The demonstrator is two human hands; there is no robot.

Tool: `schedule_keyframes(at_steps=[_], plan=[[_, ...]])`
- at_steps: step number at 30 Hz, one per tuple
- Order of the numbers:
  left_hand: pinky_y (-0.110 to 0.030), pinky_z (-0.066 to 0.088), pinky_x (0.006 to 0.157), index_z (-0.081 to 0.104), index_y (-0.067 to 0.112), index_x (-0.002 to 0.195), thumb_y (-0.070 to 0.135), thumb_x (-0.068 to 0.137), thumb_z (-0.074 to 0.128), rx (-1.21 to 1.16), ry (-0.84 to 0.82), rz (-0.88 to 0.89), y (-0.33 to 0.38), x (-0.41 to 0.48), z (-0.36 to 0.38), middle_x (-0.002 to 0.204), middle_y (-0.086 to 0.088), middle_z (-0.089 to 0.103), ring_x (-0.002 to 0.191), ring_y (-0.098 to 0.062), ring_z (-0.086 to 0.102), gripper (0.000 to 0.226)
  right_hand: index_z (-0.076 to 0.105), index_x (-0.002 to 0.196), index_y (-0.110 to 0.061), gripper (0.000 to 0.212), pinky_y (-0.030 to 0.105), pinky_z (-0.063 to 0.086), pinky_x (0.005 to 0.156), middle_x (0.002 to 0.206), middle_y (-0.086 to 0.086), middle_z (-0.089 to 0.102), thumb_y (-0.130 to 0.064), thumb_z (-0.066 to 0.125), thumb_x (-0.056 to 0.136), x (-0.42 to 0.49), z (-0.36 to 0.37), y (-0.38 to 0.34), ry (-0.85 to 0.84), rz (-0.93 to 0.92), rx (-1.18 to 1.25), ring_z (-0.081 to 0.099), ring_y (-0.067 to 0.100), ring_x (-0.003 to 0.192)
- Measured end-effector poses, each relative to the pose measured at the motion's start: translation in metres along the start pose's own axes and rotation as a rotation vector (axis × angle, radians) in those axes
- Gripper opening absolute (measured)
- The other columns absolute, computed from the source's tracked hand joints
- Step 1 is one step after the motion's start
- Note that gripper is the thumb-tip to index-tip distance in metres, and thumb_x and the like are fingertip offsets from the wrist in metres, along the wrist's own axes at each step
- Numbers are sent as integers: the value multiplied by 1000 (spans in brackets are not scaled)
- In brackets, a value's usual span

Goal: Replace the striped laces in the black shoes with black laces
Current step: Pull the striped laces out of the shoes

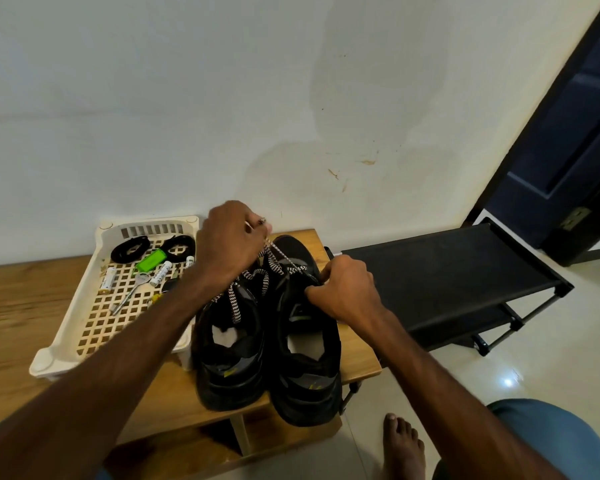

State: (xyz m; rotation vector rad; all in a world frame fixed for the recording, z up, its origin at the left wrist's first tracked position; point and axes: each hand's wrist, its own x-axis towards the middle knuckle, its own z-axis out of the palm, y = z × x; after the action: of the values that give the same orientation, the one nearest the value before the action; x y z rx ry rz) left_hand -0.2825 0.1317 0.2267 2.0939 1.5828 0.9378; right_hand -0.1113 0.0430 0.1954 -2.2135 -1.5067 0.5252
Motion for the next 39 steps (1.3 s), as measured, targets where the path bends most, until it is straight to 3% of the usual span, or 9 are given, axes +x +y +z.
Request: schedule_keyframes(at_steps=[3, 7, 12, 19, 24, 28, 33, 36, 39], plan=[[-40, 56, 85, 72, 22, 86, 39, 89, 76, 9, 75, -19, -9, 1, -6, 85, 11, 67, 85, -16, 68, 17, 73, 93, -9, 24, 39, 65, 71, 82, 3, 70, -28, 79, 80, 0, 0, 1, 8, 7, -1, 71, 18, 76], [-42, 45, 103, 54, 20, 136, 39, 84, 80, 94, -117, 132, 3, -14, 9, 136, -2, 56, 129, -24, 47, 61, 72, 95, -10, 22, 38, 65, 70, 84, 3, 70, -26, 79, 81, 0, 0, 0, -4, 11, 0, 72, 18, 75], [-41, 39, 108, 70, 27, 122, 38, 80, 77, 418, -326, 304, 26, -37, 27, 141, 3, 54, 135, -20, 37, 44, 72, 97, -9, 28, 40, 65, 71, 83, 4, 69, -30, 80, 81, -1, 2, -3, 13, 5, -16, 71, 19, 76], [-37, 48, 92, 73, 17, 102, 23, 85, 74, 531, -190, 226, 38, -49, 37, 107, -5, 66, 118, -24, 52, 19, 73, 108, -8, 33, 41, 64, 73, 90, 7, 71, -25, 79, 82, 0, 3, -4, 13, -6, -34, 71, 20, 79], [-35, 48, 70, 57, 13, 78, 17, 91, 66, 405, -168, 194, 39, -52, 36, 85, -4, 62, 92, -26, 64, 16, 73, 108, -7, 32, 42, 64, 73, 92, 6, 71, -26, 79, 82, 0, 2, -1, 18, 4, -11, 70, 20, 78], [-37, 57, 82, 75, 8, 87, 14, 86, 67, 179, -181, 65, 35, -39, 29, 89, -6, 73, 87, -24, 69, 10, 73, 107, -7, 30, 42, 65, 72, 90, 6, 71, -24, 78, 82, -1, 2, 0, 15, 12, 4, 71, 20, 78], [-22, 49, 67, 80, 17, 75, 10, 90, 66, -132, -239, -148, 22, -21, 17, 75, 3, 76, 81, -14, 70, 22, 72, 106, -10, 30, 40, 65, 72, 89, 4, 70, -26, 79, 82, -1, 0, 0, 12, 11, 11, 71, 20, 79], [-41, 63, 80, 74, 10, 70, 0, 88, 65, -399, -237, -312, 7, -9, 9, 76, -4, 77, 83, -24, 76, 22, 74, 104, -9, 29, 40, 65, 72, 90, 4, 71, -26, 79, 81, -1, 1, 0, 6, 5, 10, 71, 19, 79], [-49, 63, 79, 67, 12, 71, -5, 87, 63, -470, -20, -327, -2, -1, 3, 86, -4, 70, 86, -26, 73, 24, 74, 102, -10, 27, 40, 65, 73, 90, 3, 71, -26, 78, 81, -1, 0, 0, 2, 6, 17, 71, 19, 80]])
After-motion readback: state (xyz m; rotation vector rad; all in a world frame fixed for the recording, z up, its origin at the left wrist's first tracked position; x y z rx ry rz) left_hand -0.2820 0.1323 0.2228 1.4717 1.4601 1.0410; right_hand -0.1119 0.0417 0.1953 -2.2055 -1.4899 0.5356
